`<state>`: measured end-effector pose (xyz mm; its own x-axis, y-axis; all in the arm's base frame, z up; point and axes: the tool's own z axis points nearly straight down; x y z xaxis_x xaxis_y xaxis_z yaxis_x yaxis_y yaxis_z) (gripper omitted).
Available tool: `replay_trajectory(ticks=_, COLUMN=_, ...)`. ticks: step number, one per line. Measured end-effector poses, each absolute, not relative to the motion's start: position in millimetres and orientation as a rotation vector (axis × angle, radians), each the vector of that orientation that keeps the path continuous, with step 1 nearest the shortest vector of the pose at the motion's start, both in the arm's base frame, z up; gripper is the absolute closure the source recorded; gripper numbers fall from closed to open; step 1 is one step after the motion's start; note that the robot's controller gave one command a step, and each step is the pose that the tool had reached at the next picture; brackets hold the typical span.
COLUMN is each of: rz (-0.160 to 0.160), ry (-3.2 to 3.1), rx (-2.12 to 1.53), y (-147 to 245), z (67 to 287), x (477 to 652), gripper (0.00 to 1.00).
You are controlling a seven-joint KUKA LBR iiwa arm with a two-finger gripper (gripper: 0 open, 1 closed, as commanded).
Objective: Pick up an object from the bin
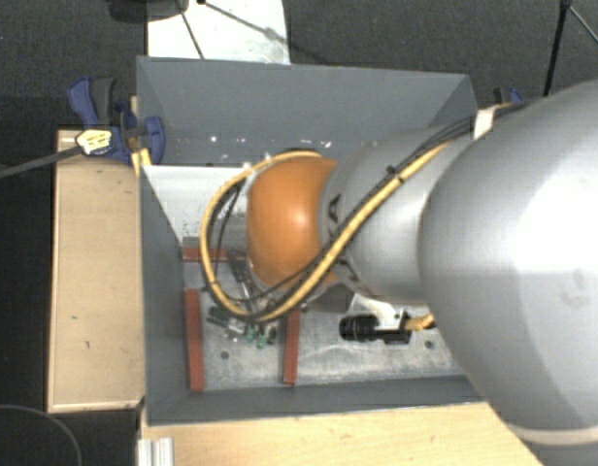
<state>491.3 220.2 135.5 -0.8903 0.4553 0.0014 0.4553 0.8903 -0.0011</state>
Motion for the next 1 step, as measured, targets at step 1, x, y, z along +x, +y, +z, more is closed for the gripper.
replay_trajectory(ticks=1, rz=-0.002, ry=-3.056, rx=-0.733, y=220.3, z=152.1, x=491.8, gripper=1.00)
